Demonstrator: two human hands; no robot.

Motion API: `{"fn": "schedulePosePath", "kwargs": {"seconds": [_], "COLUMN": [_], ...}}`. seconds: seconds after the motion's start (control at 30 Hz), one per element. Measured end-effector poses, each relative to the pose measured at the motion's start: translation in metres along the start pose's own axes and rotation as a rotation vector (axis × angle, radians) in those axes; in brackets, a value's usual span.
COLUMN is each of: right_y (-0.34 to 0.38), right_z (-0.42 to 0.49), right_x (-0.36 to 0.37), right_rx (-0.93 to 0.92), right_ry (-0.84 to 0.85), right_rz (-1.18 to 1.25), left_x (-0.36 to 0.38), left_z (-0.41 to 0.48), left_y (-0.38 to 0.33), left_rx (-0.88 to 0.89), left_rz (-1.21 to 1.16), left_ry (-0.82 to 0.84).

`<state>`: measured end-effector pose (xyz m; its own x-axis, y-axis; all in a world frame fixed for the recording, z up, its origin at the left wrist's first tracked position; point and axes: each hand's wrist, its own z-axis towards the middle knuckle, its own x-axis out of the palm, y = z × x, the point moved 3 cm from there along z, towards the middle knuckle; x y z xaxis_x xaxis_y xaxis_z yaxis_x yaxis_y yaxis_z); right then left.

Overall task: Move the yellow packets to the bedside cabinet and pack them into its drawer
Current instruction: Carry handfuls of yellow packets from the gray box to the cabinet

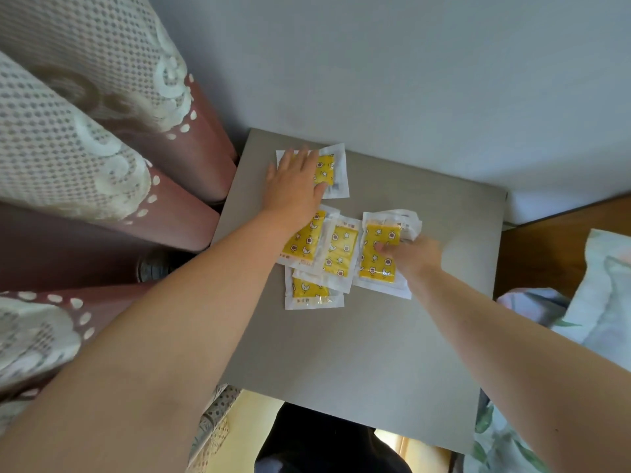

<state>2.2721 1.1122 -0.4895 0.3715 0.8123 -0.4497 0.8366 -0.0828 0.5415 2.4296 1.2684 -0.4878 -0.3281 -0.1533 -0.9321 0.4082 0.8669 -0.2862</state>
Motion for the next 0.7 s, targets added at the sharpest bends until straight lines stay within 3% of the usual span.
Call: {"fn": "schedulePosePath", "kwargs": {"seconds": [0.13,0.3,0.43,0.5,0.63,0.7], "right_y": [0.000,0.001,0.001,0.003,0.003,0.003], "right_z": [0.008,0.011,0.009,0.008,0.007,0.007], "right_x": [0.000,0.001,-0.001,-0.002,0.000,0.000], "right_rx": [0.036,0.032,0.024,0.021,0.032,0.029], "right_ry": [0.036,0.049,0.047,0.055,0.062,0.065], "right_rz": [-0.008,-0.049,-0.067,-0.057,-0.039,-0.052], "left_x": [0.002,-0.005,-0.016,-0.034,-0.061,-0.042], "left_z": [0.026,0.040,0.039,0.032,-0.008,-0.034], "left_y": [-0.002,-0.004,0.000,0.004,0.013,0.013], "left_rx": [-0.066,-0.167,-0.226,-0.253,-0.586,-0.669], "left_rz": [0.083,0.163,0.072,-0.123,-0.976,-1.034], "left_ry": [0.099,0.099,0.165,0.130,0.018,0.112]}}
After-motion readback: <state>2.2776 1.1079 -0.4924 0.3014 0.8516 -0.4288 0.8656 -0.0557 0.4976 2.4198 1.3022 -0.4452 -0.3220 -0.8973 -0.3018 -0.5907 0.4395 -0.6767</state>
